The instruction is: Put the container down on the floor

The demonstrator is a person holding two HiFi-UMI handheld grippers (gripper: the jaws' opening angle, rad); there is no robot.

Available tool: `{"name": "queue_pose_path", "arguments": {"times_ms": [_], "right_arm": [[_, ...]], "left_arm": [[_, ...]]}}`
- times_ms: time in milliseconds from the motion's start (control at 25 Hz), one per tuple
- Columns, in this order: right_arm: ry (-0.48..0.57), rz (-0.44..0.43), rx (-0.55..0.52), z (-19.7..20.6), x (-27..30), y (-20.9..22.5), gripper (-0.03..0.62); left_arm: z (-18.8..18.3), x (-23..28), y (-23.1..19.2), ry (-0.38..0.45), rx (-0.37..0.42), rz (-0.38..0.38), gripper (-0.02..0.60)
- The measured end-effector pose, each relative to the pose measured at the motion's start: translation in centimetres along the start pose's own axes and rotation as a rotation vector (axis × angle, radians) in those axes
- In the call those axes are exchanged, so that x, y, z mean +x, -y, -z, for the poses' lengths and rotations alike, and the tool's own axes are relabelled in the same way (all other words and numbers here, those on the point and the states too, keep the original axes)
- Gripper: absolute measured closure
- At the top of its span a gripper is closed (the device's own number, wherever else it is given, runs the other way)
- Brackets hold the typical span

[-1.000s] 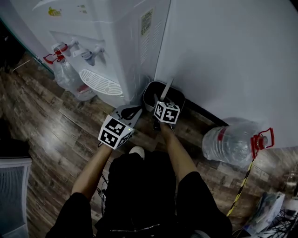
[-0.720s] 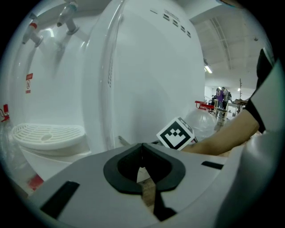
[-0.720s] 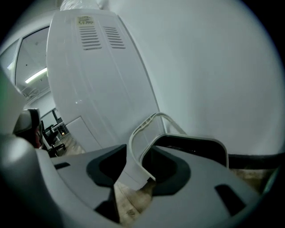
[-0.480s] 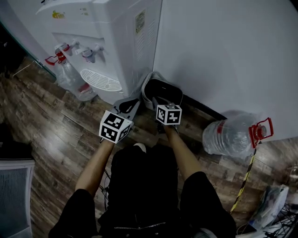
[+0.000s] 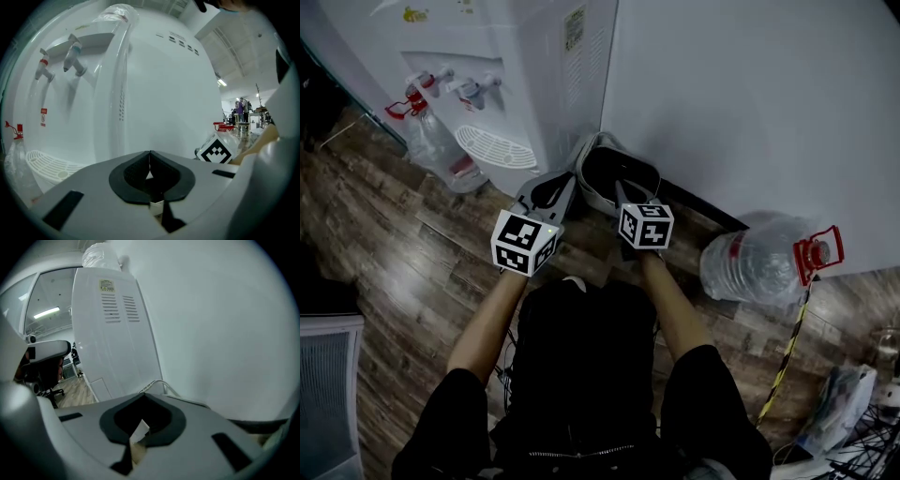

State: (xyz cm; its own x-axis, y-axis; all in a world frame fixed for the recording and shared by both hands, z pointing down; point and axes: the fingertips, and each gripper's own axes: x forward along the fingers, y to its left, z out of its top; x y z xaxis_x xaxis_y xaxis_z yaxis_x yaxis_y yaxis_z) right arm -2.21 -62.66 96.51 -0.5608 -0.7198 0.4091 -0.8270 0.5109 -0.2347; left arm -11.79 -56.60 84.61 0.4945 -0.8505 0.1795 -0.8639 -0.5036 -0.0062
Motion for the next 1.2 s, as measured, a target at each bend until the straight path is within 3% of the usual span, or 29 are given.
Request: {"name": "queue_pose_path", "arguments": {"times_ms": [200, 400, 480, 760, 1000, 1200], "right_arm": [[0.058, 0.027, -0.009, -0.9, -0.9, 0.2, 0.583], [0.082, 0.081, -0.215, -0.7, -2.0, 0.0, 0.583], [0.096, 0.078, -0.252, -1.0, -2.3, -0.2, 0.583], [0.131, 0.1, -0.232, -4.9, -4.5, -0.2, 0.583], [0.074, 0.128, -0.177, -10.8, -8.1, -0.9, 0.583], [0.01, 0.15, -0.144, -17.3, -12.7, -3.1, 0.583]], "left_arm": [[0.0, 0.2, -0.1, 0.012, 0.006, -0.005, 0.566], [0.6, 1.1, 0.7, 0.01, 0.009, 0.024, 0.566], [0.2, 1.6, 1.0, 0.023, 0.022, 0.037, 0.566], [-2.5, 3.4, 2.3, -0.028, 0.062, 0.102, 0.566], [-9.7, 3.0, 4.5, -0.1, 0.134, 0.176, 0.566], [-17.1, 1.2, 5.6, -0.165, 0.115, 0.2, 0.566]]}}
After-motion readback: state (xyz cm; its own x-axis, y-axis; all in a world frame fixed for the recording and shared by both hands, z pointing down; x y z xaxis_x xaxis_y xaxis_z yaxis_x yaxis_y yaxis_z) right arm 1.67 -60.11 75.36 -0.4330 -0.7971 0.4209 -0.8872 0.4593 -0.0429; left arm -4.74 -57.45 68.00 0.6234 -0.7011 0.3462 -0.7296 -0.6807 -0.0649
